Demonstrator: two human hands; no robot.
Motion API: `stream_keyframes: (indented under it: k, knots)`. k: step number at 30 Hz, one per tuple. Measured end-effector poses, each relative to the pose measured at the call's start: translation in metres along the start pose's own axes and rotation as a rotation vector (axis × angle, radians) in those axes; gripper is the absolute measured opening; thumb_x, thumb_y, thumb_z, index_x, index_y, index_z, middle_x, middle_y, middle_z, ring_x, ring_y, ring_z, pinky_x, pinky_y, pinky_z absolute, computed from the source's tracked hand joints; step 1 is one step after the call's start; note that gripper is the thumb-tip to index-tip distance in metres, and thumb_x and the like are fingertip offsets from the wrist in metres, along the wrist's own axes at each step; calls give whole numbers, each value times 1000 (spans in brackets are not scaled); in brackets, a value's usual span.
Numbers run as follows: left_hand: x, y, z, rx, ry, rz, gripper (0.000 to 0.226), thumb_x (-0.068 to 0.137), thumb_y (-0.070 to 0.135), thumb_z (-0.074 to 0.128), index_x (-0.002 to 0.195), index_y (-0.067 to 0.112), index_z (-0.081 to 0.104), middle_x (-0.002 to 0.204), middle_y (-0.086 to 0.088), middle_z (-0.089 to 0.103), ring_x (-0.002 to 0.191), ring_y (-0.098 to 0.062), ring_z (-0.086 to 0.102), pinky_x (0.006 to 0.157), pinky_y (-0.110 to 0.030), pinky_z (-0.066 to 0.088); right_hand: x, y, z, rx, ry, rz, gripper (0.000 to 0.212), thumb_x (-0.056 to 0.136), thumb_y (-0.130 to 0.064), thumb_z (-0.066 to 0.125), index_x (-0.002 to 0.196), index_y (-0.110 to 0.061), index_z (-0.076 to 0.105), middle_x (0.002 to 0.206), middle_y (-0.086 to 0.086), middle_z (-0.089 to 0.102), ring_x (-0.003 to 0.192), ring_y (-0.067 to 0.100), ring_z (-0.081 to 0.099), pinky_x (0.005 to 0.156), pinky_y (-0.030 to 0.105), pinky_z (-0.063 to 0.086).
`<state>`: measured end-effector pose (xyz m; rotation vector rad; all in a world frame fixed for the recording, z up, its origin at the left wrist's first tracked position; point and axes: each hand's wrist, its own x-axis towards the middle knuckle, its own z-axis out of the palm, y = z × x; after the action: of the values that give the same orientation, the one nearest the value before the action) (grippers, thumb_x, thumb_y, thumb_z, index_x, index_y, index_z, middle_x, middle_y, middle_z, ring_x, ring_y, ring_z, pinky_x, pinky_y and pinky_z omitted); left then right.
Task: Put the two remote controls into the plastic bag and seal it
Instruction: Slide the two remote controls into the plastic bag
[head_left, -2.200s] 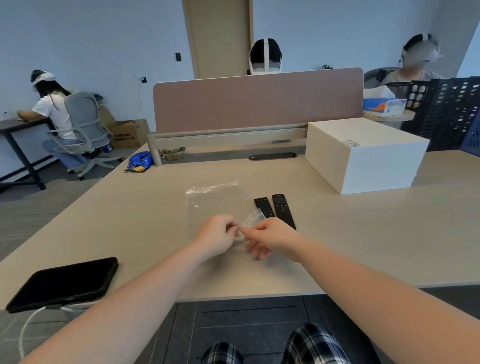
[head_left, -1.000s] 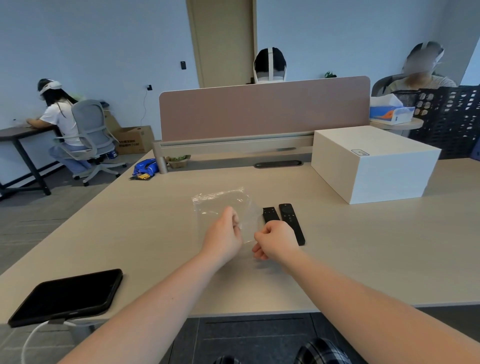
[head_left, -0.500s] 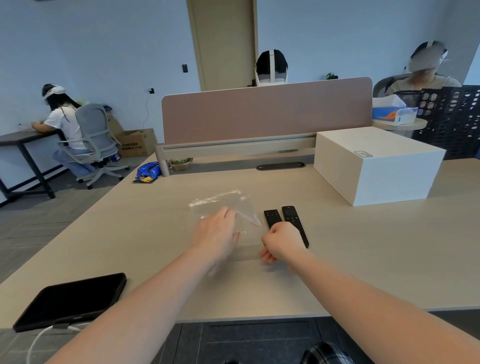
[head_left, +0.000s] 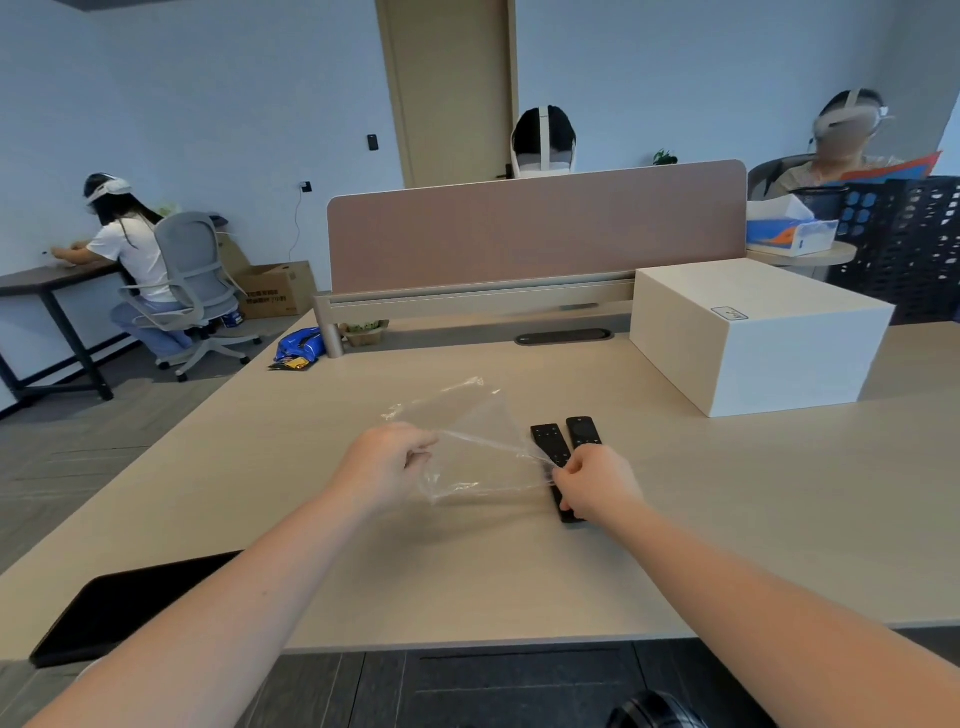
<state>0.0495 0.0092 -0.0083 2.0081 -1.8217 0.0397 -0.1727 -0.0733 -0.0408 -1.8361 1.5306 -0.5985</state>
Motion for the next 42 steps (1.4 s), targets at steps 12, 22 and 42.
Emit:
stream_keyframes:
  k: [12,22,42]
  knots:
    - [-11,-3,10,-95,-9,-39,26,88,8,56,112,15,51,104,-6,70,97,-29,64,86,-36,53,-20,3,9,-591,8,-137,37,89,-38,55,119,-17,46,117,9,47,110,30,51,71,35,44]
    - [-10,-1,20,-16,39,-63,25,89,19,58,114,17,55,96,0,75,96,-29,62,75,-35,47,-13,-4,-4,-217,42,-22,38,87,-22,53,124,-15,47,113,9,65,104,31,62,77,33,48]
    - [16,17,21,-62,132,-345,21,90,22,54,71,15,51,75,-7,57,78,-31,54,63,-32,34,-70,-38,-30,216,192,-357,24,89,-20,64,112,-21,70,91,-11,63,81,5,61,64,3,39]
